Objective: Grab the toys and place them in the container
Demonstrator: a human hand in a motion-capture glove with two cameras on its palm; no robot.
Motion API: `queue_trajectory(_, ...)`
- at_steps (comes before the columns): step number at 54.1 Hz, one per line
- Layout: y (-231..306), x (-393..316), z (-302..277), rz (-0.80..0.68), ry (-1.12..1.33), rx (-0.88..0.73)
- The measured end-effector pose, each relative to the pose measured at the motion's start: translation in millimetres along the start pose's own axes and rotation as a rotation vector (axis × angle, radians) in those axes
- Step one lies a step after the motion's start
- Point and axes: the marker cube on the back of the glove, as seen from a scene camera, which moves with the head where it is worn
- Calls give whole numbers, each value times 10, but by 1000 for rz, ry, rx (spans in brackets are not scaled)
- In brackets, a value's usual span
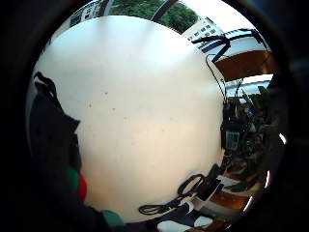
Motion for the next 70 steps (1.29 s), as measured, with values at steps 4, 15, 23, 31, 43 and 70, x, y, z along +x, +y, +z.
queue_trajectory(4, 21, 8, -308, 3, -10, 10)
queue_trajectory(15, 148, -182, -1336, -23, -34, 129)
queue_trajectory(23, 266, -419, -1967, -57, -23, 188)
queue_trajectory(31, 358, -823, -2575, -109, 40, 274)
queue_trajectory(43, 491, -1632, -3061, -194, 62, 293)
queue_trajectory(70, 832, -4440, -2995, -536, -3, 261)
